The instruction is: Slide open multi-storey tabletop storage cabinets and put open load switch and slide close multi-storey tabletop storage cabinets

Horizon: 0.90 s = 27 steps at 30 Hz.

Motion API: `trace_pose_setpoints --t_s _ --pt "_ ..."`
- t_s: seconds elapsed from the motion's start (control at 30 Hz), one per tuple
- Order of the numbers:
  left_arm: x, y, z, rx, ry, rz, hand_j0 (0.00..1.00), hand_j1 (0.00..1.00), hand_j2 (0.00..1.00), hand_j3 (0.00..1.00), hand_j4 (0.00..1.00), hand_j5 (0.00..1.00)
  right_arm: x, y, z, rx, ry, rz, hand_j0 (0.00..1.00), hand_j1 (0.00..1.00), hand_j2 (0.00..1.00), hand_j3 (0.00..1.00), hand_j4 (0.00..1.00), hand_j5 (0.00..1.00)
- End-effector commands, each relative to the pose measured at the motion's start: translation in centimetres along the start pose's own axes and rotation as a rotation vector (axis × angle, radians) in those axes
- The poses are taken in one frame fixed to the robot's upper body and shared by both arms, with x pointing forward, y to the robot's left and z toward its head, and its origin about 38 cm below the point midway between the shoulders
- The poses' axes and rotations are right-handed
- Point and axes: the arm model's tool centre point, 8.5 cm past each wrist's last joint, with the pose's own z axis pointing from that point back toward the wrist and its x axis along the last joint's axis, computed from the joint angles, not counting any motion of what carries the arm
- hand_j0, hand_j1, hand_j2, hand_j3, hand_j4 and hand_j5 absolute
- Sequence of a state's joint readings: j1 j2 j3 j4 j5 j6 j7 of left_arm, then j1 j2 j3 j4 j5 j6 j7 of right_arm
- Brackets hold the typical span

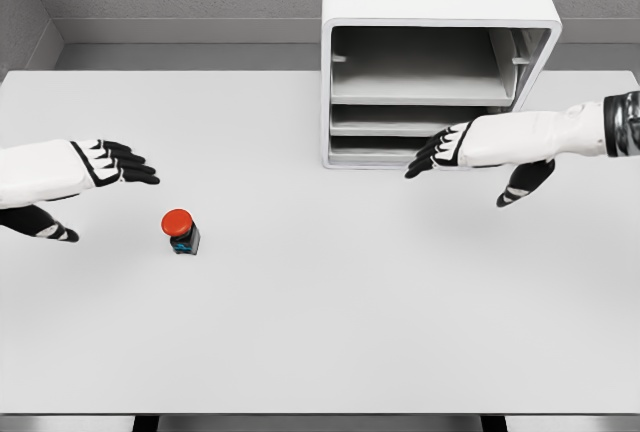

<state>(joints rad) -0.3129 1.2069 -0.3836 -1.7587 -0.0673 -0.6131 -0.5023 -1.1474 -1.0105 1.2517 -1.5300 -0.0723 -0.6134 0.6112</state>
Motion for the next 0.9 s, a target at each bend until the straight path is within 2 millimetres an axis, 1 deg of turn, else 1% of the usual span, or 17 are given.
trace_pose_setpoints --t_s 0.0,0.07,0.1,0.13,0.2,0.23,0.3,0.37,0.4,0.43,0.53,0.57,0.63,0.67,0.73,0.83,0.87 --pt "0.3 -0.5 -0.6 -0.024 -0.016 0.006 1.00 1.00 1.00 1.00 1.00 1.00 -0.2 0.0 0.2 -0.006 0.007 -0.009 1.00 1.00 1.00 1.00 1.00 1.00" --pt "0.6 -0.9 -1.7 -0.003 -0.042 0.019 1.00 1.00 1.00 1.00 1.00 1.00 -0.3 -0.1 0.2 -0.009 0.007 -0.009 1.00 1.00 1.00 1.00 1.00 1.00" --pt "0.8 -1.2 -2.4 -0.011 -0.059 0.025 1.00 1.00 1.00 1.00 1.00 1.00 -0.1 -0.4 -0.5 -0.011 -0.008 -0.005 1.00 1.00 1.00 1.00 1.00 1.00" --pt "1.0 -0.9 -3.0 -0.001 -0.071 0.017 1.00 1.00 1.00 1.00 1.00 1.00 -0.1 -0.8 -0.2 -0.020 -0.003 0.004 1.00 1.00 1.00 1.00 1.00 1.00" --pt "1.2 -1.0 -3.6 0.005 -0.081 0.013 1.00 1.00 1.00 1.00 1.00 1.00 0.0 -1.2 -0.3 -0.027 -0.005 0.010 1.00 1.00 1.00 1.00 1.00 1.00" --pt "1.4 -1.5 -4.4 -0.007 -0.092 0.008 1.00 1.00 1.00 1.00 1.00 1.00 0.1 -1.8 -0.9 -0.045 -0.019 0.017 1.00 1.00 1.00 1.00 1.00 1.00" --pt "2.2 -2.2 -6.4 -0.052 -0.142 0.005 1.00 1.00 1.00 1.00 1.00 1.00 0.0 -2.5 -1.3 -0.063 -0.002 0.003 1.00 1.00 1.00 1.00 1.00 1.00" --pt "2.5 -2.6 -6.7 -0.065 -0.158 0.015 1.00 1.00 1.00 1.00 1.00 1.00 -0.9 -2.8 -1.9 -0.059 0.073 -0.058 1.00 1.00 1.00 1.00 1.00 1.00" --pt "2.5 -2.9 -6.8 -0.073 -0.162 0.021 1.00 1.00 1.00 1.00 1.00 1.00 -1.4 -2.9 -2.3 -0.062 0.084 -0.080 1.00 1.00 1.00 1.00 1.00 1.00" --pt "2.6 -3.0 -6.9 -0.078 -0.164 0.021 1.00 1.00 1.00 1.00 1.00 1.00 -2.1 -3.0 -2.3 -0.064 0.102 -0.097 1.00 1.00 1.00 1.00 1.00 1.00" --pt "2.4 -2.5 -6.9 -0.074 -0.158 0.006 1.00 1.00 1.00 1.00 1.00 1.00 -2.7 -3.3 -2.5 -0.095 0.111 -0.189 1.00 1.00 1.00 1.00 1.00 1.00" --pt "2.2 -2.1 -6.9 -0.074 -0.148 -0.016 1.00 1.00 1.00 1.00 1.00 1.00 -3.1 -3.4 -2.5 -0.101 0.120 -0.205 1.00 1.00 1.00 1.00 1.00 1.00" --pt "2.4 -2.1 -7.6 -0.071 -0.149 -0.039 1.00 1.00 1.00 1.00 1.00 1.00 -3.2 -3.8 -2.7 -0.111 0.122 -0.218 1.00 1.00 1.00 1.00 1.00 1.00" --pt "2.4 -1.7 -7.6 -0.067 -0.147 -0.055 1.00 1.00 1.00 1.00 1.00 1.00 -3.3 -3.9 -2.6 -0.113 0.126 -0.219 1.00 1.00 1.00 1.00 1.00 1.00" --pt "2.3 -1.8 -7.7 -0.065 -0.143 -0.053 1.00 1.00 1.00 1.00 1.00 1.00 -3.4 -4.4 -2.3 -0.127 0.125 -0.225 1.00 1.00 1.00 1.00 1.00 1.00" --pt "1.1 -1.9 -7.8 -0.064 -0.111 -0.045 1.00 1.00 1.00 1.00 1.00 1.00 -3.8 -4.6 -3.0 -0.134 0.119 -0.240 1.00 1.00 1.00 1.00 1.00 1.00" --pt "0.9 -2.4 -8.5 -0.067 -0.108 -0.041 1.00 1.00 1.00 1.00 1.00 1.00 -3.8 -4.6 -3.1 -0.134 0.119 -0.240 1.00 1.00 1.00 1.00 1.00 1.00"
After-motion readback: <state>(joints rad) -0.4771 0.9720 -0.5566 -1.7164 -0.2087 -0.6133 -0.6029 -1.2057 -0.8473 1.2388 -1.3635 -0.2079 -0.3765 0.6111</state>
